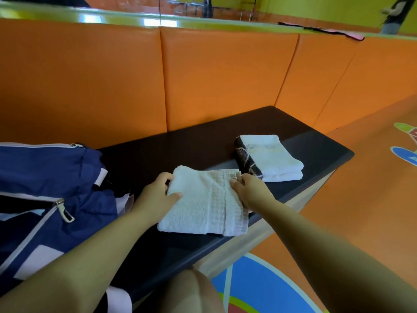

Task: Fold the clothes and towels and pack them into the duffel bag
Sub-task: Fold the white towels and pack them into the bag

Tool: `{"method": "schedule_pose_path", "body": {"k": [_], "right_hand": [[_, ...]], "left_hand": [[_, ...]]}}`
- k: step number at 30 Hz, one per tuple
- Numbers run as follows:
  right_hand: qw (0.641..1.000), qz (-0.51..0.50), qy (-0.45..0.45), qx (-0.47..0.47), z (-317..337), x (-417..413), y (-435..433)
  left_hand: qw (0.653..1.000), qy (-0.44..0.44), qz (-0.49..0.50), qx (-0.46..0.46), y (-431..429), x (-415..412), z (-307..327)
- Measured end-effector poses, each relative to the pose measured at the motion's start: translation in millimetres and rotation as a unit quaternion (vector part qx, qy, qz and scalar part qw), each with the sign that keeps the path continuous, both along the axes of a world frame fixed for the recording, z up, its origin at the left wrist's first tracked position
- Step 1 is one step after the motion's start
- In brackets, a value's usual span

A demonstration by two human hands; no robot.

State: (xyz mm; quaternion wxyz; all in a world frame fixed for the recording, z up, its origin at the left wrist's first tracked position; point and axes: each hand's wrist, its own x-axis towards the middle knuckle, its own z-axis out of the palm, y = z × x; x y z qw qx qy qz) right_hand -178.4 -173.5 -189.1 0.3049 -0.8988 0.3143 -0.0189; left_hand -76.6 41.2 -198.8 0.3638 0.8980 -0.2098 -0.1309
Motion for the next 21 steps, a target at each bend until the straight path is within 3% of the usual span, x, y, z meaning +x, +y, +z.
{"method": "schedule_pose_path", "body": {"k": [5,10,16,21], "right_hand": [[0.999,-0.032,0.015,-0.033,-5.2,-1.2,1.9],[0.995,-0.011,0.000,0.096,10.7,-9.2,13.7],[0.997,0.055,0.057,0.025,22.6,-22.3,25.0],[0.994,0.067,0.068,-0.045,18.5,-28.5,34.6]], "left_hand": [[0.997,-0.012,0.046,0.060,-1.9,-0.5,-4.5],[0.992,0.056,0.076,0.087,-7.7,-2.9,3.0],[0.972,0.220,0.078,-0.030,1.5,-10.8,8.5],[0.972,0.212,0.018,-0.098,13.7,-27.5,15.0]]}}
